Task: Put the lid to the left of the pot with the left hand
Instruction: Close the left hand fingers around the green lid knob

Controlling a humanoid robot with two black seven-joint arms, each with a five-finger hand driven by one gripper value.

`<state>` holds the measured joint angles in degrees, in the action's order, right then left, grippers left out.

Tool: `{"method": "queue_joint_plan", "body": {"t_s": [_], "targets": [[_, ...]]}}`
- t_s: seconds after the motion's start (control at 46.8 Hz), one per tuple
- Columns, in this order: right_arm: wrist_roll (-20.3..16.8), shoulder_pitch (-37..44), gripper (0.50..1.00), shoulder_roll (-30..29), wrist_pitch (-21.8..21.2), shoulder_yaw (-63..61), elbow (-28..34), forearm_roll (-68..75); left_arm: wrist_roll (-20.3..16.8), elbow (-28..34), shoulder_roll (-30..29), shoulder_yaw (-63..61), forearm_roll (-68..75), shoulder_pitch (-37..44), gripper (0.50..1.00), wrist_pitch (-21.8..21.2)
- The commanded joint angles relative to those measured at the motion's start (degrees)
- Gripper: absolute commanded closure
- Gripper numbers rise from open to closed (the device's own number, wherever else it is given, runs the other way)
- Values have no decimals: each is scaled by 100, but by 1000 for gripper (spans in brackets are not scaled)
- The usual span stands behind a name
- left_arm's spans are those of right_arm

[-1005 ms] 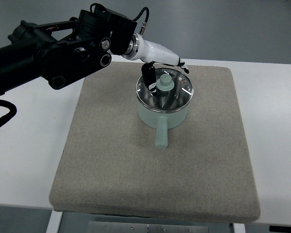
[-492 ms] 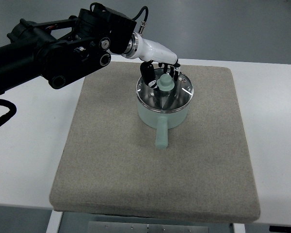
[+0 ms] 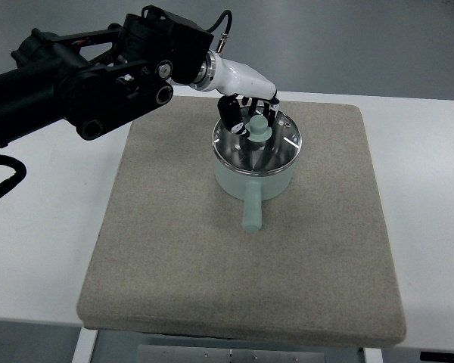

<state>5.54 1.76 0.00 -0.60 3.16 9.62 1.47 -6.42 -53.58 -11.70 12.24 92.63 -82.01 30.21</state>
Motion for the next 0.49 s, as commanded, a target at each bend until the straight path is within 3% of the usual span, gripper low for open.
{"method": "queue_joint_plan", "body": {"t_s": [0.0, 0.278, 0.47], "targets": [[0, 0, 576, 0, -2, 0, -4, 2, 0, -12, 1, -2, -8, 9, 877, 3], [0, 0, 576, 0, 7, 0, 5, 2, -9, -47, 1, -2, -8, 0, 922, -6], [0, 0, 576, 0, -2, 0, -4, 2, -9, -56, 1, -2, -8, -8, 984, -6]]}}
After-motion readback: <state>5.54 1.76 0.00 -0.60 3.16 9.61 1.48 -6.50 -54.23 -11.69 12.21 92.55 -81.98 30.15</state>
